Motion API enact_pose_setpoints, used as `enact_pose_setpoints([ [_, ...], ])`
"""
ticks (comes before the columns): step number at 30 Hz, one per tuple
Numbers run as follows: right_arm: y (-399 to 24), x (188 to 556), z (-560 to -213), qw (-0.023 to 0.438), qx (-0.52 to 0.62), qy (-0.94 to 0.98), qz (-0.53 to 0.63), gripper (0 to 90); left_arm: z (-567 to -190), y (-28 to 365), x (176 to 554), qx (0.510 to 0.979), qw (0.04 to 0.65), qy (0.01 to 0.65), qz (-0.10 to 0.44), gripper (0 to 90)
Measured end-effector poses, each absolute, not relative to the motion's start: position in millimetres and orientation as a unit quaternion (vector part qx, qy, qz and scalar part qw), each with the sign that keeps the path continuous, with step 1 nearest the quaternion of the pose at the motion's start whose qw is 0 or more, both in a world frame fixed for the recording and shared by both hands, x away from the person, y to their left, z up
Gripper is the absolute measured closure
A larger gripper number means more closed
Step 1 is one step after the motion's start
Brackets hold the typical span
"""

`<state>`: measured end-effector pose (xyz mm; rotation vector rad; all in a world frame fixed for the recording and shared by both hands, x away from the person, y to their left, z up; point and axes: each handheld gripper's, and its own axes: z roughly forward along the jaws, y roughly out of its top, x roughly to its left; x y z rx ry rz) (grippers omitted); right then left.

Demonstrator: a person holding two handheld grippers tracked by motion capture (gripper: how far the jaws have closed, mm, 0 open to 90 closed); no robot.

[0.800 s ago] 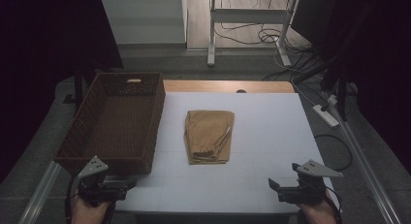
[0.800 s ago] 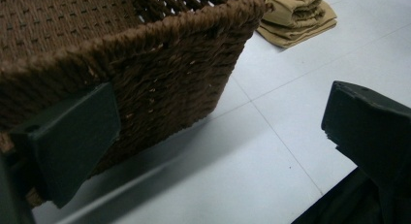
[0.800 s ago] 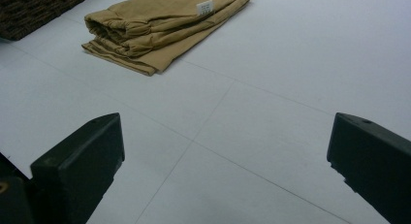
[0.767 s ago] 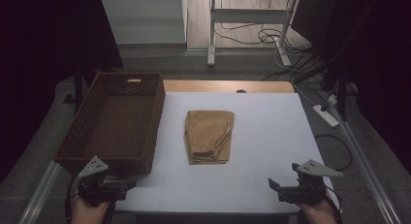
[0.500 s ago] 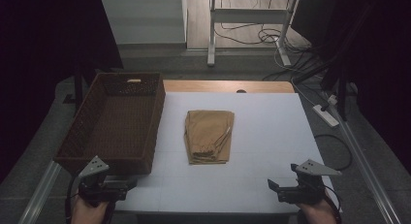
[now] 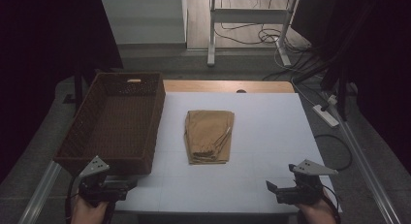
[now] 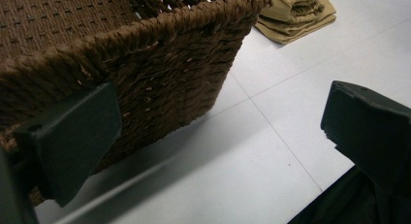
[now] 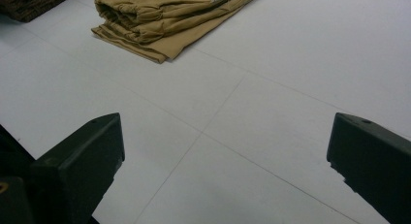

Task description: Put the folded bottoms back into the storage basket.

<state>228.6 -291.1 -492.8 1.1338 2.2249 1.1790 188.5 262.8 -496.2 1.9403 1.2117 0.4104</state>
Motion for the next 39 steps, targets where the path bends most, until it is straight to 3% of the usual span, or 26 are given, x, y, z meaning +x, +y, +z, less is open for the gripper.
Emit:
enact_pose_setpoints([
  [22,-289,229,-493,0.186,0.396,0.799,0.412,1.0,-491,252,186,0.768,0.413,0.458,0.171,0.0],
  [39,-287,229,-493,0.186,0.391,0.804,0.408,1.0,-492,230,193,0.777,0.452,0.421,0.117,0.6],
])
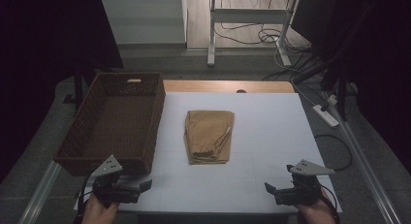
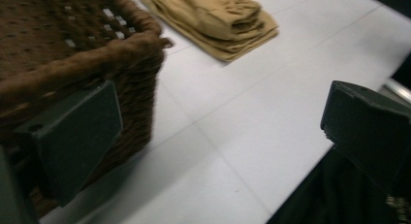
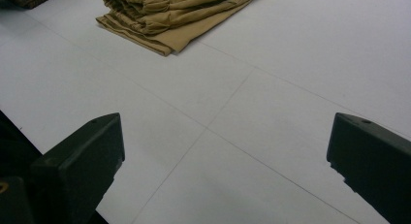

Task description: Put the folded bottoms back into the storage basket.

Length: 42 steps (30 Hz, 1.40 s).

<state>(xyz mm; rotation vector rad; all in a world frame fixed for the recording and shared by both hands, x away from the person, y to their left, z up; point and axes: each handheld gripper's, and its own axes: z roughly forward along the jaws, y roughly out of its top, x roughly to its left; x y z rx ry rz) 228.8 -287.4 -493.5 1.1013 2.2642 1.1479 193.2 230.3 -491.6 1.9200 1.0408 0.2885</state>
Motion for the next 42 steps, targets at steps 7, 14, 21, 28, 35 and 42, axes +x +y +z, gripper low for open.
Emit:
enact_pose_setpoints([
  [7,-287,229,-493,0.186,0.39,0.804,0.408,1.0,-491,223,197,0.786,0.458,0.403,0.105,0.8],
  [14,-288,228,-493,0.186,0.389,0.804,0.41,1.0,-491,214,198,0.791,0.46,0.39,0.102,0.7],
  [21,-288,228,-493,0.186,0.386,0.805,0.41,1.0,-495,204,200,0.797,0.462,0.378,0.094,1.0],
  [28,-287,228,-493,0.185,0.385,0.806,0.41,1.0,-498,188,204,0.807,0.46,0.361,0.087,1.1],
  [35,-287,228,-493,0.182,0.382,0.807,0.411,1.0,-504,172,209,0.817,0.458,0.341,0.082,3.0],
  [42,-287,229,-494,0.181,0.38,0.81,0.409,1.0,-509,159,216,0.819,0.459,0.334,0.078,3.4],
])
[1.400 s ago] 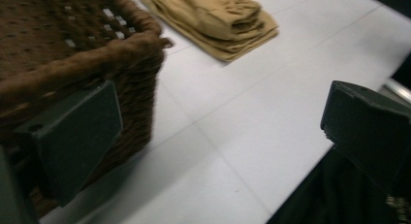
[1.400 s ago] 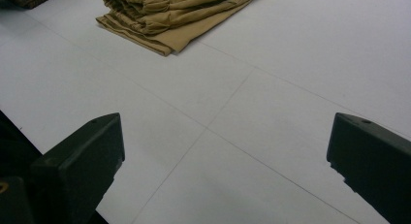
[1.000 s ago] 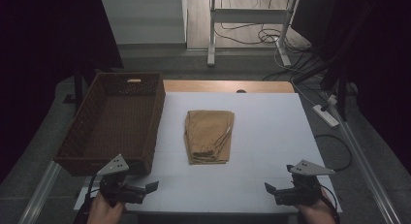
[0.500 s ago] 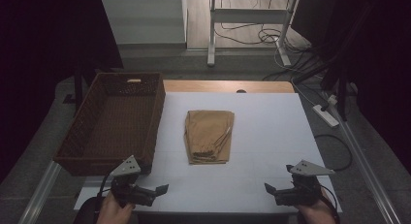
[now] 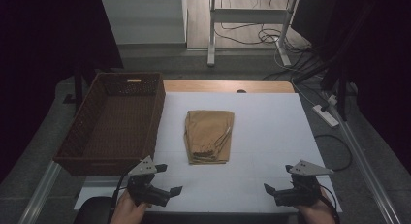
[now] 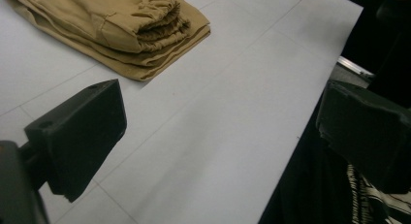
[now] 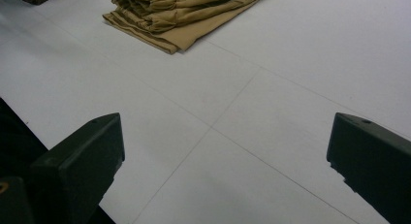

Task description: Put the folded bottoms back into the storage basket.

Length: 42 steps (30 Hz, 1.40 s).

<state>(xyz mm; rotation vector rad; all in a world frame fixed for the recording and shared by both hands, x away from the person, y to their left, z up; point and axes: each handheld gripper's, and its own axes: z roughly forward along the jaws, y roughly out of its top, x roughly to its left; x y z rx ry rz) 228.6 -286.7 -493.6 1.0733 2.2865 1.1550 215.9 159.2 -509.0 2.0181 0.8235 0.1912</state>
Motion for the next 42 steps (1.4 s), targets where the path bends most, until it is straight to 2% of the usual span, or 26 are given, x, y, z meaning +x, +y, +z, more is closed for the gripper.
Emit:
enact_pose_setpoints([
  [7,-288,229,-493,0.18,0.382,0.807,0.412,1.0,-512,146,228,0.825,0.453,0.326,0.085,2.8],
  [21,-289,228,-493,0.178,0.382,0.805,0.417,1.0,-513,116,263,0.839,0.43,0.328,0.068,2.9],
  [25,-289,228,-493,0.177,0.383,0.803,0.421,1.0,-514,112,277,0.839,0.428,0.332,0.058,3.1],
  [42,-289,228,-493,0.177,0.38,0.805,0.42,1.0,-508,105,326,0.834,0.411,0.359,0.079,2.0],
])
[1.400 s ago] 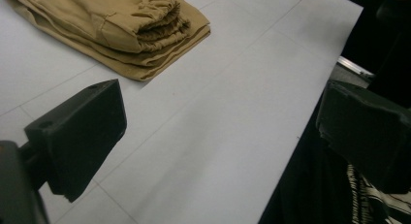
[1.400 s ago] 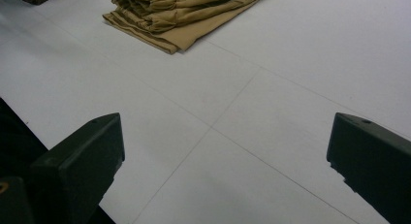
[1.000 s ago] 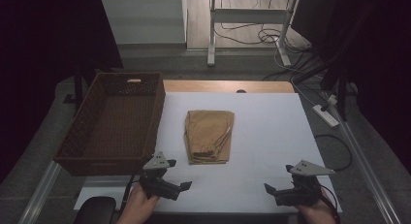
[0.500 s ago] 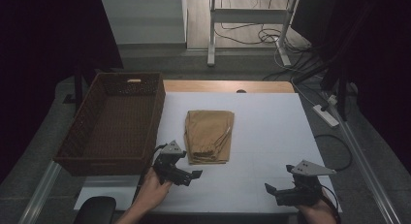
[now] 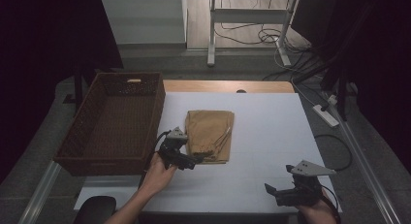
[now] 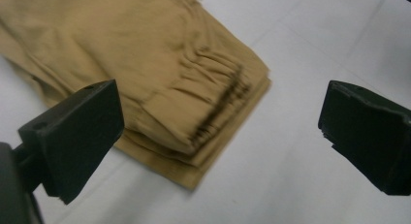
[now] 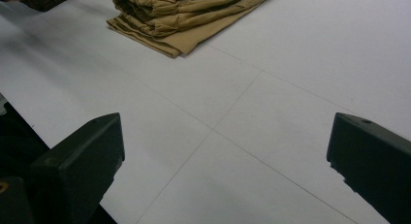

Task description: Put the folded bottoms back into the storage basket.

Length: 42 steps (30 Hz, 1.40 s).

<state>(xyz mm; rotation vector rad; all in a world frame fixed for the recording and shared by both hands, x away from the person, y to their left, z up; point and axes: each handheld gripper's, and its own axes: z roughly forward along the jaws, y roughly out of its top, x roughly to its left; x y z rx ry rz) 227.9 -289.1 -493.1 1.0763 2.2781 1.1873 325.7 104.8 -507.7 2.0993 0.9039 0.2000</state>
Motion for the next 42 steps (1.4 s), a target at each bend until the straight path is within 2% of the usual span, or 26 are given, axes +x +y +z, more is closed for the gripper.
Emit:
enact_pose_setpoints([
  [20,-290,228,-493,0.174,0.381,0.804,0.423,1.0,-513,101,391,0.828,0.405,0.379,0.084,0.5],
  [42,-291,229,-493,0.168,0.383,0.802,0.426,1.0,-519,114,448,0.803,0.398,0.434,0.092,0.2],
])
